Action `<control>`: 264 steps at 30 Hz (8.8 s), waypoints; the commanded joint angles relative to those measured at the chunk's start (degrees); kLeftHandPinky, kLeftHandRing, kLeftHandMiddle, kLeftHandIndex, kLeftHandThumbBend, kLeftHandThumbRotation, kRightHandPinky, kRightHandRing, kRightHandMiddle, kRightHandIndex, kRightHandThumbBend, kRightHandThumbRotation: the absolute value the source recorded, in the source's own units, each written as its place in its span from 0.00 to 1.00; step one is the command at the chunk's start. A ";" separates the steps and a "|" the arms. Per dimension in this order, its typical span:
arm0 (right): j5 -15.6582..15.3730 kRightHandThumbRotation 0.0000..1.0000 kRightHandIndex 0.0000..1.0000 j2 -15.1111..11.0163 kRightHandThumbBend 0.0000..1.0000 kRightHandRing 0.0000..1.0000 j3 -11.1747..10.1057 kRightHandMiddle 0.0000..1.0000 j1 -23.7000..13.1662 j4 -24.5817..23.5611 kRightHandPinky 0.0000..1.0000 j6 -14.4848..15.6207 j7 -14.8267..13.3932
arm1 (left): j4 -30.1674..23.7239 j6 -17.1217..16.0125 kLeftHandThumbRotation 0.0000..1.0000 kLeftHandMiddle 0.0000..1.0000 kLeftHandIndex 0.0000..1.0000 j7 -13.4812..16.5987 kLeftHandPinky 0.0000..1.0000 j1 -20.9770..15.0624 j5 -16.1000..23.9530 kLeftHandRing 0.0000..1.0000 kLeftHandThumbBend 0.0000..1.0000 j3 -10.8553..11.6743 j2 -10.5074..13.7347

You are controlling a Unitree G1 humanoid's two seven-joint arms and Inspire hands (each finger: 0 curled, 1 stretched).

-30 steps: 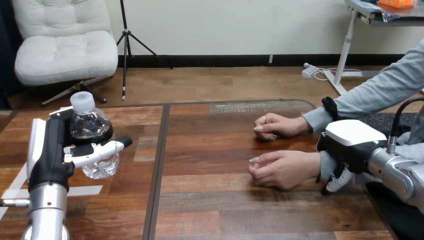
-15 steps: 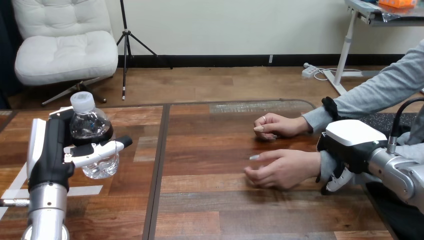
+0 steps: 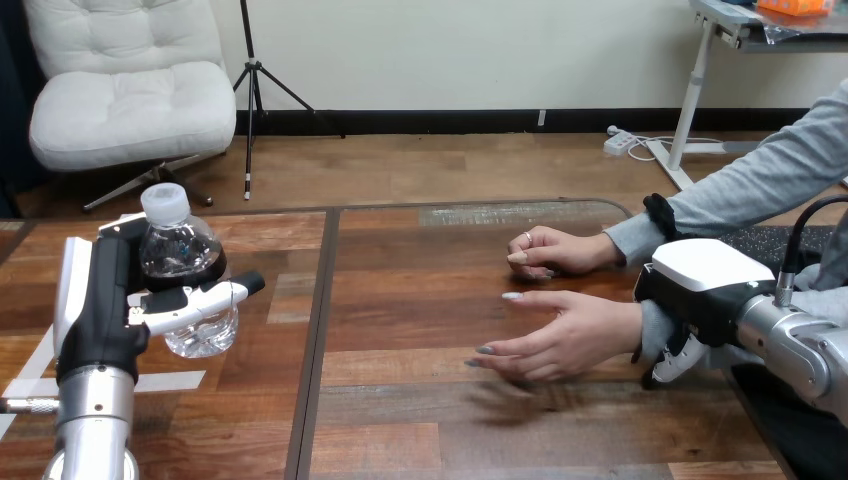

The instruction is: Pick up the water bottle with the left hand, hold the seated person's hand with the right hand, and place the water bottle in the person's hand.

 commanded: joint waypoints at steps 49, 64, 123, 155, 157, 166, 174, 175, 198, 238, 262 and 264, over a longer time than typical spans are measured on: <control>9.95 0.00 0.22 -1.99 0.71 0.18 -7.70 0.23 -3.14 -2.49 0.13 -3.93 3.15 | -3.43 -1.10 0.00 0.40 0.41 0.56 0.31 -3.05 0.19 0.35 0.86 0.45 0.60; 10.65 0.00 0.27 -1.84 0.76 0.21 -8.06 0.26 -3.10 -3.02 0.16 -4.19 3.87 | -2.45 -2.74 0.00 0.40 0.40 -0.25 0.31 -3.28 -0.89 0.35 0.86 0.46 0.46; 11.51 0.00 0.35 -0.87 0.78 0.30 -8.46 0.34 -2.66 -3.70 0.27 -4.68 4.06 | -2.08 -3.51 0.00 0.39 0.39 -7.04 0.31 -7.01 -3.72 0.36 0.85 -3.03 -4.07; 11.41 0.00 0.35 -0.76 0.78 0.30 -8.50 0.34 -1.80 -4.67 0.27 -4.98 3.14 | -0.17 -3.19 0.00 0.38 0.39 -8.63 0.28 -11.06 -2.23 0.34 0.86 -6.90 -8.80; 11.43 0.00 0.35 -0.77 0.79 0.29 -8.53 0.34 -1.77 -4.68 0.26 -5.07 3.04 | -0.10 -3.16 0.00 0.38 0.39 -8.78 0.29 -11.21 -2.33 0.34 0.86 -7.03 -8.95; 11.49 0.00 0.34 -0.82 0.78 0.28 -8.59 0.33 -1.96 -4.63 0.25 -4.67 3.43 | 0.39 -3.57 0.00 0.39 0.39 -9.37 0.29 -11.74 -2.72 0.35 0.86 -7.42 -9.18; 11.58 0.00 0.33 -0.91 0.76 0.27 -8.69 0.31 -2.09 -4.59 0.23 -4.76 3.47 | 0.18 -3.20 0.00 0.39 0.40 -9.60 0.30 -12.00 -2.76 0.35 0.85 -7.53 -9.32; 11.59 0.00 0.33 -0.92 0.76 0.26 -8.69 0.31 -2.13 -4.54 0.23 -4.73 3.52 | 0.18 -3.13 0.00 0.39 0.40 -9.55 0.30 -12.06 -2.69 0.35 0.85 -7.57 -9.37; 11.55 0.00 0.31 -0.93 0.74 0.25 -8.68 0.30 -1.87 -4.94 0.22 -5.00 3.50 | 0.05 -3.00 0.00 0.38 0.39 -9.04 0.28 -12.24 -1.69 0.34 0.83 -7.91 -9.52; 12.56 0.00 0.28 -0.02 0.75 0.23 -9.17 0.28 -1.64 -6.44 0.19 -6.43 4.24 | 1.62 -2.58 0.00 0.39 0.39 -9.25 0.29 -13.75 -2.86 0.34 0.83 -8.34 -12.87; 13.19 0.00 0.27 0.72 0.75 0.21 -9.28 0.26 -1.68 -8.04 0.17 -7.02 4.90 | 5.48 -3.76 0.00 0.38 0.38 -9.42 0.29 -16.18 -3.25 0.34 0.83 -9.66 -15.67; 13.25 0.00 0.27 0.77 0.75 0.21 -9.31 0.26 -1.69 -8.12 0.17 -7.08 4.98 | 6.09 -4.12 0.00 0.38 0.38 -9.44 0.29 -16.48 -3.28 0.34 0.83 -9.76 -15.96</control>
